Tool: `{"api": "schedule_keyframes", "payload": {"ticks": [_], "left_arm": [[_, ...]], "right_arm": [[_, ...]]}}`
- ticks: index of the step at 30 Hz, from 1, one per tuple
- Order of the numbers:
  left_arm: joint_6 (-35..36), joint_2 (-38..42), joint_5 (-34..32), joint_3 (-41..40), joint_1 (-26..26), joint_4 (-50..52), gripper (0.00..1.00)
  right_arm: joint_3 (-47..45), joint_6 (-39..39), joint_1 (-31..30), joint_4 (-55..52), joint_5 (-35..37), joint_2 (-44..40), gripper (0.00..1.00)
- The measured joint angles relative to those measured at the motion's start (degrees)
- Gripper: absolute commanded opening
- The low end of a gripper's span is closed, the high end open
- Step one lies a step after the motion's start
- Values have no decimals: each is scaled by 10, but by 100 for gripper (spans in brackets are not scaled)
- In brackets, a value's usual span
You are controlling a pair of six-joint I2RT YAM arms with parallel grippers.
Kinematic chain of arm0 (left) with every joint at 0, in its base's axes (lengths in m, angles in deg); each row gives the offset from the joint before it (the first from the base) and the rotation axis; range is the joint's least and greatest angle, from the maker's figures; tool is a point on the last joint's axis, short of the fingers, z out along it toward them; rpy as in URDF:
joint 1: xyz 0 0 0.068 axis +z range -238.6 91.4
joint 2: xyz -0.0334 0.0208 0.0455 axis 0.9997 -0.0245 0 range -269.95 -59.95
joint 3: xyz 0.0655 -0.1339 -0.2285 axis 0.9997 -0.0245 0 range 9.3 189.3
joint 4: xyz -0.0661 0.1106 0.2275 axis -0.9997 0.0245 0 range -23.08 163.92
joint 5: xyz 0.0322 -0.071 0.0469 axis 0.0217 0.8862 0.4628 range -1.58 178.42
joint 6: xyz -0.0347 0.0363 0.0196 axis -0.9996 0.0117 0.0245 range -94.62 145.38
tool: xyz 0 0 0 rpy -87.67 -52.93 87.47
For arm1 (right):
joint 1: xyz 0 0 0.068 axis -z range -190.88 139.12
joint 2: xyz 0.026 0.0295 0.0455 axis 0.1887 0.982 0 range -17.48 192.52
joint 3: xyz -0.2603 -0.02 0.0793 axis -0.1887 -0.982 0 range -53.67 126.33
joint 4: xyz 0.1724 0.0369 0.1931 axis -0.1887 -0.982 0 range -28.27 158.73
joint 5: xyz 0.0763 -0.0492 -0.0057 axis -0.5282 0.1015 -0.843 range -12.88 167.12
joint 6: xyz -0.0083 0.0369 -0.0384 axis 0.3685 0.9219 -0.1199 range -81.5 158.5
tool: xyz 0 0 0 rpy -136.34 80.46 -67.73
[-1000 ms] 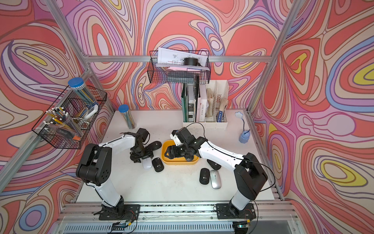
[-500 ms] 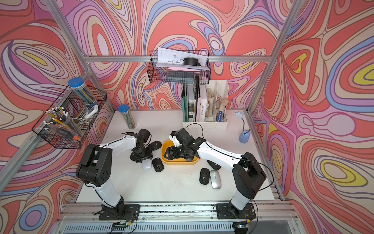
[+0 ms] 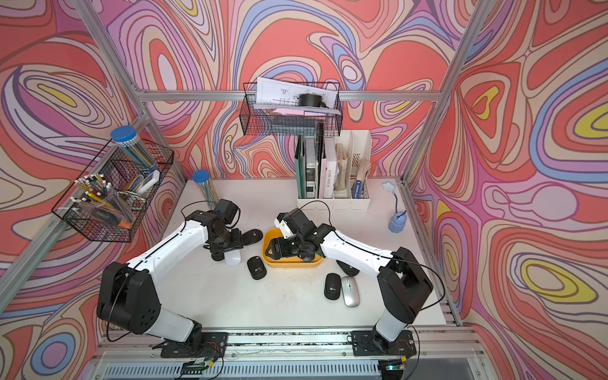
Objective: Put the mouse in the storage box
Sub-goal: Pick up the mouse from the center of the board, then place the mouse in the storage box.
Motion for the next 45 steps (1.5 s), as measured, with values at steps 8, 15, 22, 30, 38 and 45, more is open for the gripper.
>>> {"api": "schedule_keyframes", "payload": {"ticks": [8,15,22,30,38,45], "left_arm": [[4,-29,45,103,-42,24,62],[28,-150,64,263,-108,47,61],[26,-242,97,337,-156,53,61],[3,-303,111,345,-189,46,57],[-23,-321,95,340,-195,26,56],[-35,-355,96,329,-195,12,55]], "right_arm": [[0,-10,39,-28,14,-41,72],[-6,-33,135,-73,10,-110,73],[-23,-60,188,-108,47,-155,73],[-59,-76,201,-131,58,-167,71],[-92,-75,201,-120,32,-169,71],[-103,-74,201,-113,19,-174,70]]}}
